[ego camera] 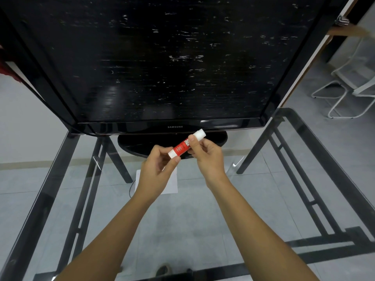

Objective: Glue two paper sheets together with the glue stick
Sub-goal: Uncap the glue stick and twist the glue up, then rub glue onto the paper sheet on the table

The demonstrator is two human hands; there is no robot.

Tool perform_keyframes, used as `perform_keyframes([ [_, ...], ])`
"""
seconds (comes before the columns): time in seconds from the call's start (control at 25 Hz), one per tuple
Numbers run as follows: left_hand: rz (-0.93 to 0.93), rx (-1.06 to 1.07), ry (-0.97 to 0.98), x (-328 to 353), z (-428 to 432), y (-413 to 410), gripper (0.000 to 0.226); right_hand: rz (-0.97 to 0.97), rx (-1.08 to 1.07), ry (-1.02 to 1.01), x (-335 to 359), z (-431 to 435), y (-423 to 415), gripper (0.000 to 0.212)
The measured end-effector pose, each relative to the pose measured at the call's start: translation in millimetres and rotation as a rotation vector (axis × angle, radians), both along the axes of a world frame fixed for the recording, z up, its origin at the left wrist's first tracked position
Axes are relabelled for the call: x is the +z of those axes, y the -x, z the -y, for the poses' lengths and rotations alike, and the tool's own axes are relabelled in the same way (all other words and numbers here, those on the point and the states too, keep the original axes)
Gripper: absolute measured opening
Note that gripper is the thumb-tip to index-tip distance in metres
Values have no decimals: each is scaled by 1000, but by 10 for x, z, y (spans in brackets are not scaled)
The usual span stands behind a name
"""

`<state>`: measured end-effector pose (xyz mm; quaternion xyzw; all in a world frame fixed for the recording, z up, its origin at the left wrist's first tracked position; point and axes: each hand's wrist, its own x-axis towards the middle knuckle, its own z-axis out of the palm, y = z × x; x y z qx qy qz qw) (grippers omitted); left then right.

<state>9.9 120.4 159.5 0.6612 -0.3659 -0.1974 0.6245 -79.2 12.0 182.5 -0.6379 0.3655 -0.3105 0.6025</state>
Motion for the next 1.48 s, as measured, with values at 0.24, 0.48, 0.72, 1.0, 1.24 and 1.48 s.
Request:
perform_keyframes([
  [0.24,-240,-50,79,-66,29,-146,28,18,83,-18,-58,47,-125,20],
  [0.48,-345,136,42,-321,-52,-464,24,-316,282,129,-768,106,-330,60],
  [0.72,-390,192,7,-572,-218,-646,23,-969,718,667,-1751,18,-335,63],
  [1.0,-433,218,-94,-847,-329,-672,13,-1045,764,795,-2044,-43,-155,59],
  [1.24,-784,152,-74,-1160,-351,-579,15,-1011,743,732,-2096,-15,287,61],
  [1.48,-1028,227,-169,-1289,-219,-543,20,-911,661,657,-2146,30,332,64],
])
